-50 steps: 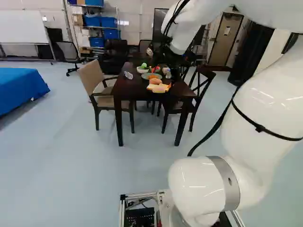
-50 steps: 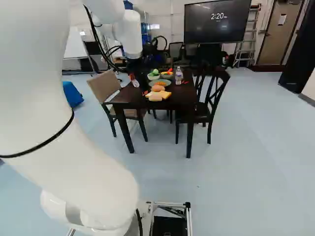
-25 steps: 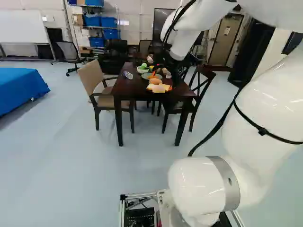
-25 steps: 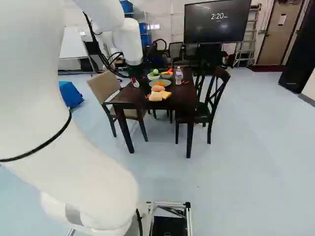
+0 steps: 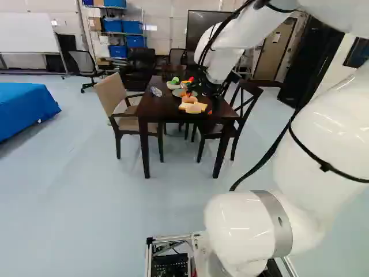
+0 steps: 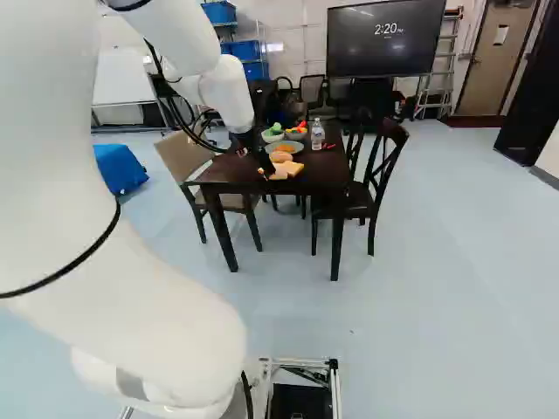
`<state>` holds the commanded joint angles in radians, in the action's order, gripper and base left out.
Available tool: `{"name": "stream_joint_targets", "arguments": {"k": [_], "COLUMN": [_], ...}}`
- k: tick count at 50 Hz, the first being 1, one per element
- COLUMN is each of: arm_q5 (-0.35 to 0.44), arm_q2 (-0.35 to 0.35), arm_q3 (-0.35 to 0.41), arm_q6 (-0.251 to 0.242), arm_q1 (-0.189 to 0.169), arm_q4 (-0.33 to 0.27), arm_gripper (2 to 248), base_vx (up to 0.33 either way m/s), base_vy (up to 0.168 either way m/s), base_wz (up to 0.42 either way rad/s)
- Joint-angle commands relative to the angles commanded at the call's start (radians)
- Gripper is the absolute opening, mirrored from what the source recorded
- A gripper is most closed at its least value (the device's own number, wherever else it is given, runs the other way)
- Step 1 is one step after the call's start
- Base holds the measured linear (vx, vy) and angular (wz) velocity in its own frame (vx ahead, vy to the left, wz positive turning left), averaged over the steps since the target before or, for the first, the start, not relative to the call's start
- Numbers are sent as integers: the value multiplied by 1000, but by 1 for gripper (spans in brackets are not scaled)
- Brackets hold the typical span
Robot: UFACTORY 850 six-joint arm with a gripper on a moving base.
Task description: Move the croissant to the empty plate
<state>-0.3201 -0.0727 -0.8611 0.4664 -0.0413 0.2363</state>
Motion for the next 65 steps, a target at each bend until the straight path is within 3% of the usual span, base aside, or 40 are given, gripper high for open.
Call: {"name": "stream_joint_targets", "arguments": {"k": [65], "arm_q5": [756], "arm_q2": [-131], "arm_q3": [491], "arm_q6": [-296], "arm_q1": [26], "arm_q4": [-150], "arm_gripper": [247], "base_vx": [0], "base_vy": [0], "base_wz": [0]}}
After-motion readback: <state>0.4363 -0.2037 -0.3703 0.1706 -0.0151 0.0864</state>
